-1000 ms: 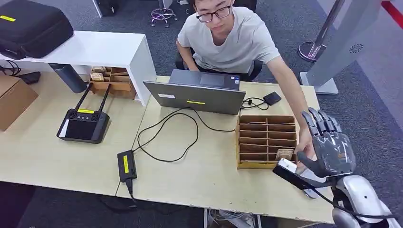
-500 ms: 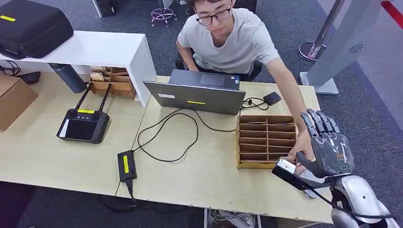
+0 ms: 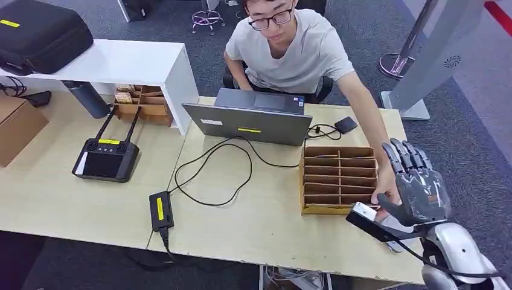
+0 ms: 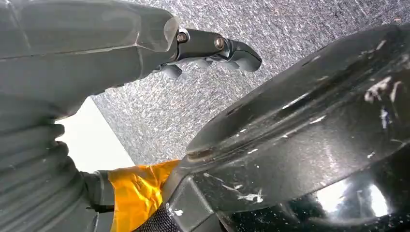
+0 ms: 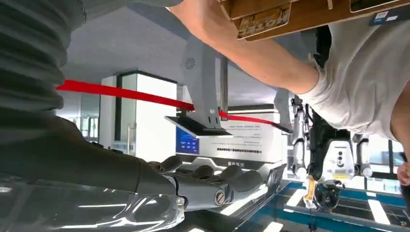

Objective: Pass the card to the sensor for recognition and then transmit it.

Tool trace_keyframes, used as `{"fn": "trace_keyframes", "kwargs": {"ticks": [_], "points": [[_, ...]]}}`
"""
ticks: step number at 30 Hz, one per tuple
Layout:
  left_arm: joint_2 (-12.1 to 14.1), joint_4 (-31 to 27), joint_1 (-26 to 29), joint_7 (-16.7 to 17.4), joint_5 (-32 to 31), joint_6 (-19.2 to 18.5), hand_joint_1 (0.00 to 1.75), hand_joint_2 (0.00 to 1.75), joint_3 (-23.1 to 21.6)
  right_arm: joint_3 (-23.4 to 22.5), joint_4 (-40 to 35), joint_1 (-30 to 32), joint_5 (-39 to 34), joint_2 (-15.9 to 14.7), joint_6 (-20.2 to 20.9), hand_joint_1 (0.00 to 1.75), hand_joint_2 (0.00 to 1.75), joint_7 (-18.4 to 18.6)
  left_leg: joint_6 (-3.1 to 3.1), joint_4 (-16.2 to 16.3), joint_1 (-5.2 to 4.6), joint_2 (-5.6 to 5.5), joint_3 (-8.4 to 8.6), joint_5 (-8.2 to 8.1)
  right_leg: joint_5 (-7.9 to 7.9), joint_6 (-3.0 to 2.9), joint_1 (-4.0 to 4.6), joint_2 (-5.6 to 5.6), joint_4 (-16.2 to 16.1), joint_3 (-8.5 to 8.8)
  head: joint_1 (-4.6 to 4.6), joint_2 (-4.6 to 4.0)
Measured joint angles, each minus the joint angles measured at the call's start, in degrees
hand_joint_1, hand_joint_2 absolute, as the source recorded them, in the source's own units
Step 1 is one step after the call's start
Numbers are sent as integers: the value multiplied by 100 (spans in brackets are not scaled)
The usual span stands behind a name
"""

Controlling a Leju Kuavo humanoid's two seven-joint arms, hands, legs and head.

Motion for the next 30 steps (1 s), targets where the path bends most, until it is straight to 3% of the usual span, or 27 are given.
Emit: {"fn": "trace_keyframes", "kwargs": {"ticks": [23, 30], "points": [[0, 0, -6, 17, 17, -11, 0, 175, 2, 116, 109, 153, 22, -212, 175, 0, 175, -33, 0, 0, 0, 0, 0, 0, 0, 0, 0, -1, -1, -3, 0, 2], [0, 2, 10, 24, 127, -11, 0, 175, 35, 136, -78, 665, -26, -293, 144, 0, 175, -16, 3, 0, 0, -2, -2, -3, -2, 1, 0, -2, -1, -3, 0, 2]]}}
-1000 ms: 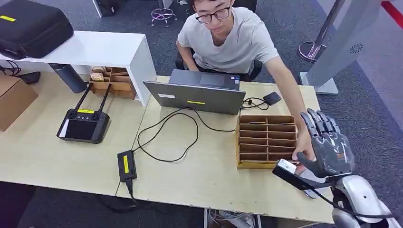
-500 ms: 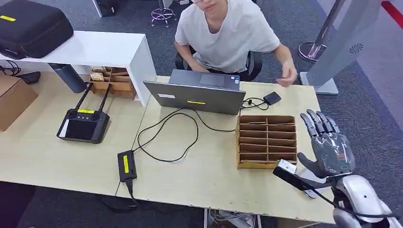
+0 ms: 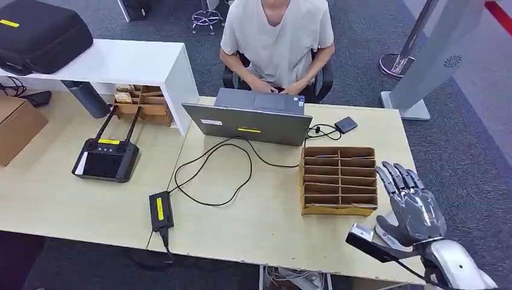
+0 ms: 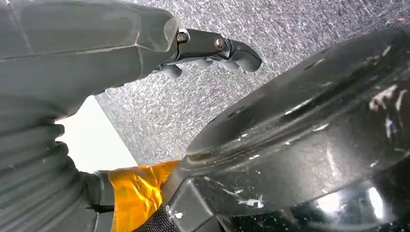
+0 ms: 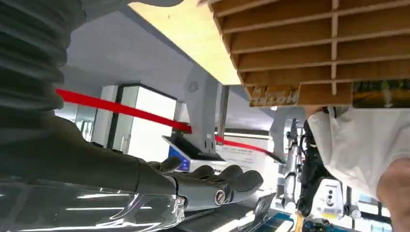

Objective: Pass the card to the sensor for recognition and then transmit it.

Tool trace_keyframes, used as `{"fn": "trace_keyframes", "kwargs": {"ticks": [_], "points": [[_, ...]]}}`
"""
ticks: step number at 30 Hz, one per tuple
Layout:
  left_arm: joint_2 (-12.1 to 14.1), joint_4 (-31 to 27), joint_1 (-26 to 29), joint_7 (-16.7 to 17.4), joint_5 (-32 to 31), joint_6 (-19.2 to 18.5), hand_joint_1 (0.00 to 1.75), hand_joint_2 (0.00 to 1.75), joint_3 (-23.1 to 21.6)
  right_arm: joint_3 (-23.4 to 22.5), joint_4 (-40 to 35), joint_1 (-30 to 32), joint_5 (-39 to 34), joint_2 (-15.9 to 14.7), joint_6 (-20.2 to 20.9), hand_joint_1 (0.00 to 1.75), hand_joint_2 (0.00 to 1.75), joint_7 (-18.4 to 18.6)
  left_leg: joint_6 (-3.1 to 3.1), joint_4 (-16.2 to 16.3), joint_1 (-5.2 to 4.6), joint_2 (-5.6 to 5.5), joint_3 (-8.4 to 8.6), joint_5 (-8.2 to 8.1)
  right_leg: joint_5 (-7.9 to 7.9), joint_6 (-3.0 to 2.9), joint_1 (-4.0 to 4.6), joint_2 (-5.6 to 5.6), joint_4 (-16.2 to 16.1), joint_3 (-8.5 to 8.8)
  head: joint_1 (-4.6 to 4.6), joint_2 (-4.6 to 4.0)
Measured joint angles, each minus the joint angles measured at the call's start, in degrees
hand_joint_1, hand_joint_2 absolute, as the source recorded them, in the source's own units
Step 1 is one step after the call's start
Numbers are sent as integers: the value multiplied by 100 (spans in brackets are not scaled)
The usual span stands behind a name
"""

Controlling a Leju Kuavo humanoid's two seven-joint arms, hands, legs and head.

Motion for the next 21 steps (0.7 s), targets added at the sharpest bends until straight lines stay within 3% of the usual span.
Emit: {"fn": "trace_keyframes", "kwargs": {"ticks": [13, 19, 21], "points": [[-2, 0, 21, 0, 44, 15, 0, 175, 57, 0, -282, 589, -113, 28, -116, 0, 175, 26, 0, -1, 0, 1, -1, 0, -1, 0, 0, 0, 0, -1, 0, 0], [-20, 0, 20, 0, 2, 68, 0, 175, 55, 9, 122, 648, 50, 507, -924, 0, 175, 135, 0, -1, 0, 2, -1, 0, -1, 0, 0, 1, 1, -2, -2, 0], [-20, 0, 20, -2, -2, 72, 0, 175, 57, 9, 152, 648, 70, 538, -974, 0, 175, 144, 0, -1, 1, 2, -1, 0, -2, 0, 0, 1, 1, -2, -2, 0]]}}
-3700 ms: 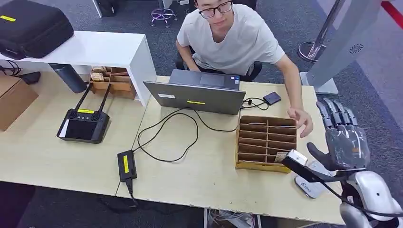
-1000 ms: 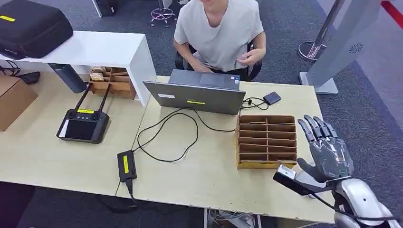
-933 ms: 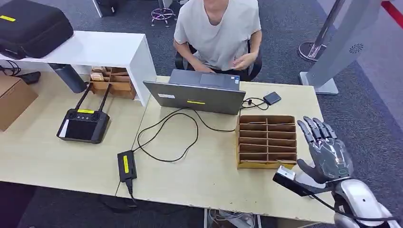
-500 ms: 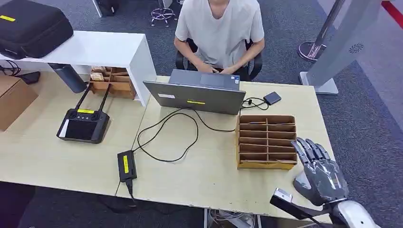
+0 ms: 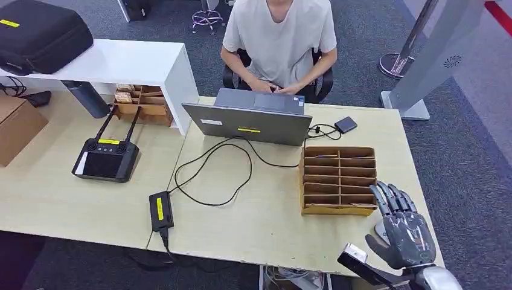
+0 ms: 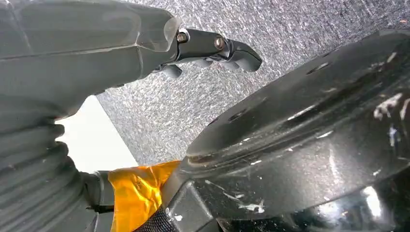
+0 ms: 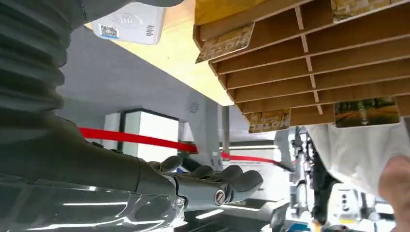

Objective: Pass the card to the sensor for recognition and then transmit it.

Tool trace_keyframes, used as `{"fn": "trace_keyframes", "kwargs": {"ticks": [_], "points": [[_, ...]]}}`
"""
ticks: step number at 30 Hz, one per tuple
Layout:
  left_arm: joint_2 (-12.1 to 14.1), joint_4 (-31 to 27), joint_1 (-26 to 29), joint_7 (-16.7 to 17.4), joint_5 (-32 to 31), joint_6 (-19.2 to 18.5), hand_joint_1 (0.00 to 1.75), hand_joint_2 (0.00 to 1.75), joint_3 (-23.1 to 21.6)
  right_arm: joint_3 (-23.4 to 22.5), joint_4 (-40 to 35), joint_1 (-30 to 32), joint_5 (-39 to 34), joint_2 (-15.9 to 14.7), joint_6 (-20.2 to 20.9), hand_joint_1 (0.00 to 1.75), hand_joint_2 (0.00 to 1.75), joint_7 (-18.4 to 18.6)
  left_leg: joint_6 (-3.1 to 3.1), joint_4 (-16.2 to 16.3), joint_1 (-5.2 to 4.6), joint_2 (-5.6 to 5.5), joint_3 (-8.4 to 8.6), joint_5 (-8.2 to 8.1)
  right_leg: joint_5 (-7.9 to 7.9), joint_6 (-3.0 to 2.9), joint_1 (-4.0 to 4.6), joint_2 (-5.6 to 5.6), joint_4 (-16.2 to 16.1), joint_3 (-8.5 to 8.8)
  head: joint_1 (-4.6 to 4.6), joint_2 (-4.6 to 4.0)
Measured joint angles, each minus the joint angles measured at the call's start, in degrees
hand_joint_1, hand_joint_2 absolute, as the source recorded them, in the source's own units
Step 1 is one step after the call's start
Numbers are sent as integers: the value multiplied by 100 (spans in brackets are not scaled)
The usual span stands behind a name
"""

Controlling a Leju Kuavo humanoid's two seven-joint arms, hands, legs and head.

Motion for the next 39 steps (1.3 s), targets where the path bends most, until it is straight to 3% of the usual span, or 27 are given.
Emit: {"fn": "trace_keyframes", "kwargs": {"ticks": [3, 6, 7, 12, 39], "points": [[0, 0, 0, 0, 0, 2, 0, 175, 0, 0, 14, 0, 9, 15, -24, 0, 175, 2, 0, 0, 0, 0, 0, 0, 0, 0, 0, 0, 0, 0, 0, 0], [-9, 0, 0, 2, -35, 46, 0, 175, 0, -22, 392, -35, 94, 372, -447, 0, 175, 94, 0, -1, 2, 0, -1, 0, -1, -1, 1, 0, 0, 0, 0, -2], [-9, 0, 0, 2, -81, 74, 0, 175, 0, -118, 700, -81, 90, 664, -659, 0, 175, 162, 0, -1, 2, 0, -1, 0, -1, -1, 1, 0, 0, 0, 2, 0], [-13, 0, -1, 2, -111, 100, 0, 175, -2, -300, 1081, -168, 81, 944, -740, 0, 175, 184, 0, -1, 1, 0, -1, 0, -1, -1, 0, -1, 0, 1, 2, -2], [-13, 0, -12, 39, -192, 116, 0, 175, -2, -848, 1708, -292, -41, 1346, -827, 0, 175, 144, 0, -1, 1, 0, -1, 0, -1, -1, 1, 0, 0, -1, 0, 0]]}}
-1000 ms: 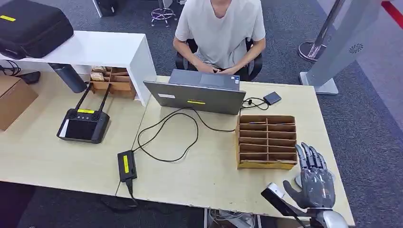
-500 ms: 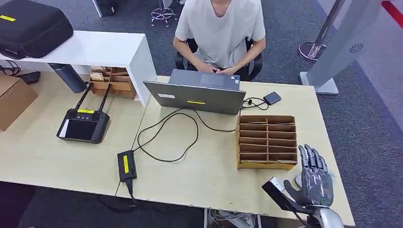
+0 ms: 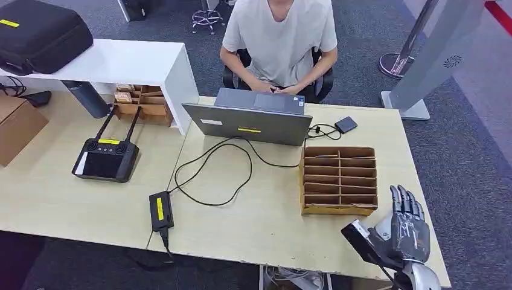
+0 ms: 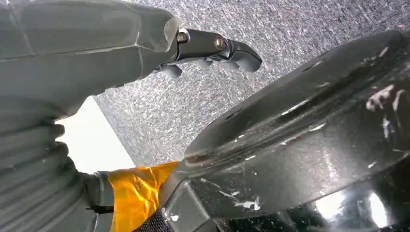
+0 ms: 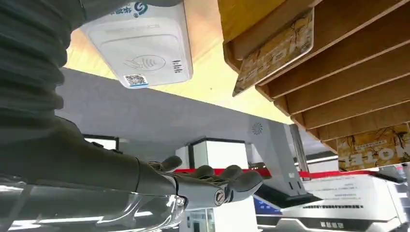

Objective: Pass the card to the sensor for recognition and then transmit it.

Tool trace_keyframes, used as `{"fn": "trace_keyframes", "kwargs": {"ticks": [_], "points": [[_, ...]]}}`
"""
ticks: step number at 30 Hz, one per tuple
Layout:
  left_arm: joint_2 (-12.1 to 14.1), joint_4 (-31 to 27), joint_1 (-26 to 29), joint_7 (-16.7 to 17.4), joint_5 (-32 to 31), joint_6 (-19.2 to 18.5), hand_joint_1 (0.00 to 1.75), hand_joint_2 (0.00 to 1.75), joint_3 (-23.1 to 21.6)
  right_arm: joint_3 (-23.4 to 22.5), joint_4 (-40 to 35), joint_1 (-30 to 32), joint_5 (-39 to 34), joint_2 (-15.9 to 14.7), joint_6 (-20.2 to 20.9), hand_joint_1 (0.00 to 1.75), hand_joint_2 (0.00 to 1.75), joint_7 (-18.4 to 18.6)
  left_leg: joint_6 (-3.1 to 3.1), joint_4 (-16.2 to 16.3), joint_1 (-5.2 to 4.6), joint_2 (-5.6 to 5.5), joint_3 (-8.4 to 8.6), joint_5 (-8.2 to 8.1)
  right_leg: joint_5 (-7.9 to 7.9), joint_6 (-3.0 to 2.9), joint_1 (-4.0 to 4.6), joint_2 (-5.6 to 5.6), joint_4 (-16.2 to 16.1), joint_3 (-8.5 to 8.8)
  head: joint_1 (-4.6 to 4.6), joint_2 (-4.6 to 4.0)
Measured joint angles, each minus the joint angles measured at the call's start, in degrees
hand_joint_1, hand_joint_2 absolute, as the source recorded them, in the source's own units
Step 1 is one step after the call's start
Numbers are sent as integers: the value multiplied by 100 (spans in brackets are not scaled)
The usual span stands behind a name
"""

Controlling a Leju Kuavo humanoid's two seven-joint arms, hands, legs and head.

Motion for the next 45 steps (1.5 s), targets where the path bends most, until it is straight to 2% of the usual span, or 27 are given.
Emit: {"fn": "trace_keyframes", "kwargs": {"ticks": [6, 13, 27, 32, 35, 39, 45], "points": [[0, 0, -7, 13, -37, -2, 0, 175, 0, -15, 22, -128, 112, 105, 9, 0, 175, -201, 0, 0, 0, 1, 0, 0, 0, 0, 0, 1, 1, 0, 2, -2], [-2, 0, -13, 20, -79, -4, 0, 175, 0, 52, 28, -372, 151, 253, 20, 0, 175, -258, 0, 0, 0, 0, 1, 1, 1, 0, 0, 0, 1, 1, 2, 0], [-2, 0, -17, 33, -107, -7, 0, 175, 0, 193, 44, -496, 208, 315, 37, 0, 175, -306, 0, 0, 0, 0, 0, 1, 0, 0, 0, 0, 1, 0, 2, -2], [-2, 0, -32, 59, -164, -26, 0, 175, -2, 346, 87, -605, 431, 315, 20, 0, 175, -391, 0, 0, 0, 1, 1, 1, 1, 0, 0, 1, 1, 0, 2, 0], [4, 0, -49, 72, -266, -79, 0, 175, -4, 536, 204, -738, 779, 194, 9, 0, 175, -575, 0, 1, 0, 0, 1, 1, 1, 0, 0, 2, 0, -2, 0, 0], [17, 0, -72, 105, -347, -146, 0, 175, -9, 780, 561, -948, 961, -227, -76, 0, 175, -806, 0, 3, -1, -2, 0, 1, 2, 1, -1, -1, -2, 1, 2, -2], [33, 0, -85, 122, -391, -175, 0, 175, -9, 981, 843, -1105, 1005, -583, -81, 0, 175, -868, 1, 3, -2, -1, 0, 0, 2, 2, -1, 1, -3, 0, 2, 0]]}}
